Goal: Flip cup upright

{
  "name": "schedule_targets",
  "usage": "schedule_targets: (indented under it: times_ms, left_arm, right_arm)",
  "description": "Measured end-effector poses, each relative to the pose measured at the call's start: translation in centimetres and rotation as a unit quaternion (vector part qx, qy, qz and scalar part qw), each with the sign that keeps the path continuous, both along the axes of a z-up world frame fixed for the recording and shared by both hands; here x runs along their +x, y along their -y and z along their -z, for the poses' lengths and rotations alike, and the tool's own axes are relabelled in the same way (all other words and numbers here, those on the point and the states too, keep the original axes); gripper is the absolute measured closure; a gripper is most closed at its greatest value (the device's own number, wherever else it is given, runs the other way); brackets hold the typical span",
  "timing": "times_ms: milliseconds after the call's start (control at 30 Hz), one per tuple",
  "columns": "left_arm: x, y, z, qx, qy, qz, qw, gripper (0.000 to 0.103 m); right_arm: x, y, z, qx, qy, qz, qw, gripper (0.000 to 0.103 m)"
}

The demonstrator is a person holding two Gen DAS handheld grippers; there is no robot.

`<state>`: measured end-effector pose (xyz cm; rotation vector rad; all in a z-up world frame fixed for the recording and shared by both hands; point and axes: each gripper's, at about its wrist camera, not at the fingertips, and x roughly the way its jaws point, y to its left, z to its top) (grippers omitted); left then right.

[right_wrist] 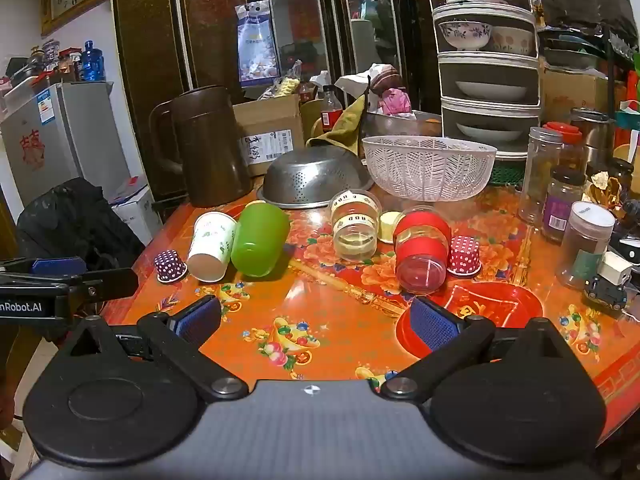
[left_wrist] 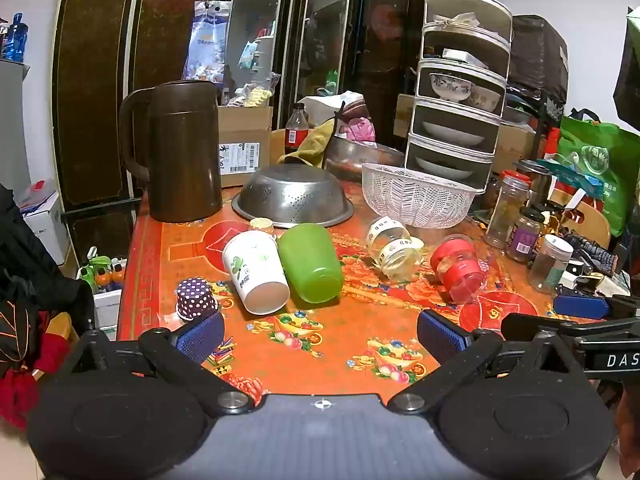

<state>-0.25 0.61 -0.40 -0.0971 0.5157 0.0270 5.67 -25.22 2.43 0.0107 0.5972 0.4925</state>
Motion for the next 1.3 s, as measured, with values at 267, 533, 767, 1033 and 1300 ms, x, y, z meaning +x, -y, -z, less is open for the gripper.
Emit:
schedule_targets:
  times_ms: [267, 533, 767, 1033, 1300]
  left_arm:
    - [-0.02, 0.08, 0.04, 0.001, -0.001, -0.002, 1.0000, 0.000]
    - [-0.04, 0.18, 0.03, 0.001, -0.002, -0.003, 1.0000, 0.000]
    - [0.00, 0.14, 0.00, 0.001, -0.003, -0.003, 1.0000, 0.000]
    - [0.02, 0.10, -0.03, 0.001, -0.004, -0.005, 1.0000, 0.000]
    - [0.02, 0.05, 0.00, 0.001, -0.004, -0.005, 1.0000, 0.000]
  right_arm:
    - [-0.05, 0.04, -0.03, 0.000, 0.000, 0.001, 1.000, 0.001]
    - [0.42, 0.15, 0.37, 0.000, 0.001, 0.000, 1.000, 0.001]
    - [-0.08, 0.07, -0.01, 0.001, 0.002, 0.001, 1.000, 0.001]
    - [0.07, 0.07, 0.19, 0.000, -0.001, -0.001, 1.000, 0.001]
    - [0.16, 0.16, 0.20, 0.001, 0.002, -0.002, 1.000, 0.001]
